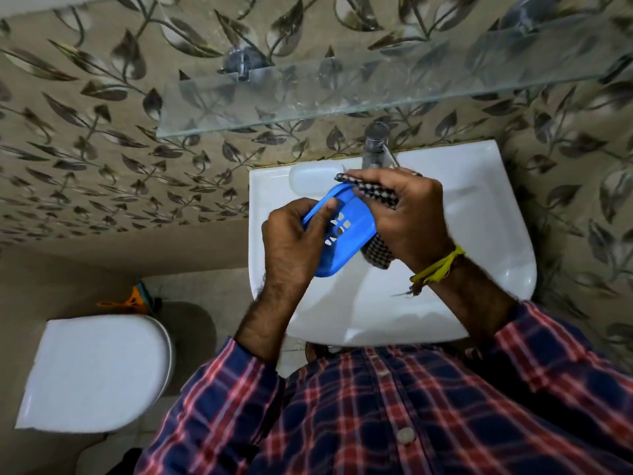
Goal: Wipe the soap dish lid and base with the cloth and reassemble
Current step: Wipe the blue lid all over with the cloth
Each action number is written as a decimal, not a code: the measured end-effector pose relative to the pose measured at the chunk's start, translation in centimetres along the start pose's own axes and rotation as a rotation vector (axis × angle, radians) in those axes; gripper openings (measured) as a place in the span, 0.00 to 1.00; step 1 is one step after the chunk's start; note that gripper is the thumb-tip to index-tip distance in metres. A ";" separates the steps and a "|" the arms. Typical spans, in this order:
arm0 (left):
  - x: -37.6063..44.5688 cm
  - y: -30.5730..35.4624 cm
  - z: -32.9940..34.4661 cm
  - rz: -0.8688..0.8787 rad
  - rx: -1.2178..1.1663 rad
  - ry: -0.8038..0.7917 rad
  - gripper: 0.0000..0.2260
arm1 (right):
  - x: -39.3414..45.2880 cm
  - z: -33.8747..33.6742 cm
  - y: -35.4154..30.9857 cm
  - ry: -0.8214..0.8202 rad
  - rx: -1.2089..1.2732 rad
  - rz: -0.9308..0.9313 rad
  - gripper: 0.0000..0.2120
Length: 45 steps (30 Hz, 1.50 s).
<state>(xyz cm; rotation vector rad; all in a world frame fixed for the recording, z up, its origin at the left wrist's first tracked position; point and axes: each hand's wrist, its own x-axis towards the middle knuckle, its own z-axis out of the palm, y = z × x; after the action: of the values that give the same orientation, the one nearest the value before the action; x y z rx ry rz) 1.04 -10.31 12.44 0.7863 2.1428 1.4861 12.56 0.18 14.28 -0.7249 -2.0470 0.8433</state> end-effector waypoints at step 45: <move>-0.3 -0.8 4.0 -0.038 -0.161 0.264 0.19 | -1.2 0.1 -0.4 -0.228 -0.469 -0.214 0.13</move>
<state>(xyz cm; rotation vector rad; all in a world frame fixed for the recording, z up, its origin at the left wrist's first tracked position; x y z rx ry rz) 3.56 -7.92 10.31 0.5140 2.1718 1.8004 13.05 -0.95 14.03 -0.6604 -2.5137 0.3340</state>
